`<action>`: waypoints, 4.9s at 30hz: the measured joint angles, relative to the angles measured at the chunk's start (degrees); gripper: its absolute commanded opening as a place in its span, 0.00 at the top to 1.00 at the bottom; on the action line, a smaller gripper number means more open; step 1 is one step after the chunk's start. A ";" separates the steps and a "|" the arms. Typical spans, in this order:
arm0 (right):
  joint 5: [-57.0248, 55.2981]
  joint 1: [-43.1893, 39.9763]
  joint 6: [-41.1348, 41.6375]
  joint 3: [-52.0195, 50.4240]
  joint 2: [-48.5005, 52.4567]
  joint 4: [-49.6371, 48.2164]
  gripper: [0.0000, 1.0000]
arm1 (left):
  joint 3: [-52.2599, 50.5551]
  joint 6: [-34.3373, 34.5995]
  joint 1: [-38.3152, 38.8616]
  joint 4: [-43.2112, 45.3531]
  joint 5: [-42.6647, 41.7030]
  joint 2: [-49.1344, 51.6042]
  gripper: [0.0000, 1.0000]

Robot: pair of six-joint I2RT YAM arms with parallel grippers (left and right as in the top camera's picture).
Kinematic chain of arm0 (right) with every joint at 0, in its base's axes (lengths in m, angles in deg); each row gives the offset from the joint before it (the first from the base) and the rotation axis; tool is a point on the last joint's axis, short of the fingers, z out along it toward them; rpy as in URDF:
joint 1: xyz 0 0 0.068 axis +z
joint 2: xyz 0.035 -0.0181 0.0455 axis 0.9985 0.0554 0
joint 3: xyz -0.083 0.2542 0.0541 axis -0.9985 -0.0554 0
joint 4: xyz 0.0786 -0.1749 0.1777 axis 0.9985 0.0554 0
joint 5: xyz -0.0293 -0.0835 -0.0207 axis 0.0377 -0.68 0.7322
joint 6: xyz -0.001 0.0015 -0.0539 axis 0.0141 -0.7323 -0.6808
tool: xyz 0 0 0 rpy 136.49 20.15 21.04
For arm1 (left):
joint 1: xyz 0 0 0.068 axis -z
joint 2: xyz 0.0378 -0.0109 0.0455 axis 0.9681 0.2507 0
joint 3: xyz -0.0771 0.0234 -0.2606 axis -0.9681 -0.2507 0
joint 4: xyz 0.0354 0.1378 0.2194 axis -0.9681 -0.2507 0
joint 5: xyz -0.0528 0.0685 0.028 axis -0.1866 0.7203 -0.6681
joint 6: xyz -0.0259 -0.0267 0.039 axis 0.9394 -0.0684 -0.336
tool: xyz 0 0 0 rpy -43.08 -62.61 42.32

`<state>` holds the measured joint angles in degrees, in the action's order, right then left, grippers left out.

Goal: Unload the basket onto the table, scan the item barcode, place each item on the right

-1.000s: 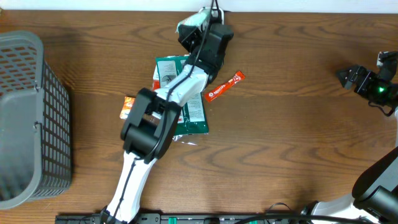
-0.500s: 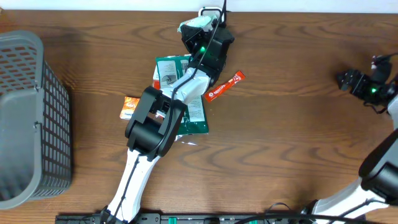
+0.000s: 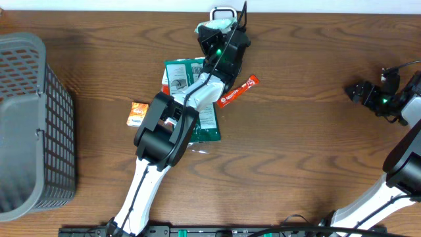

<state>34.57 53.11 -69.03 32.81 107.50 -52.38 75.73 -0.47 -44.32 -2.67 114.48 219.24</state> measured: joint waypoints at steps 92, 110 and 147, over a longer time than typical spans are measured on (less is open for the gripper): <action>-0.42 0.85 -2.19 0.24 0.28 0.00 0.01 | 9.31 59.60 16.55 -39.74 -25.40 2.38 0.93; 21.03 0.85 -2.05 0.26 2.27 4.55 0.09 | 9.31 75.82 13.25 -40.17 -70.75 -9.84 0.93; 40.85 15.41 4.28 0.22 -5.16 -9.79 0.22 | 9.31 83.03 5.25 -47.74 -100.76 -11.52 0.93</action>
<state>75.43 68.52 -64.75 33.03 102.34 -62.18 85.04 82.57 -39.08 -50.40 13.72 207.72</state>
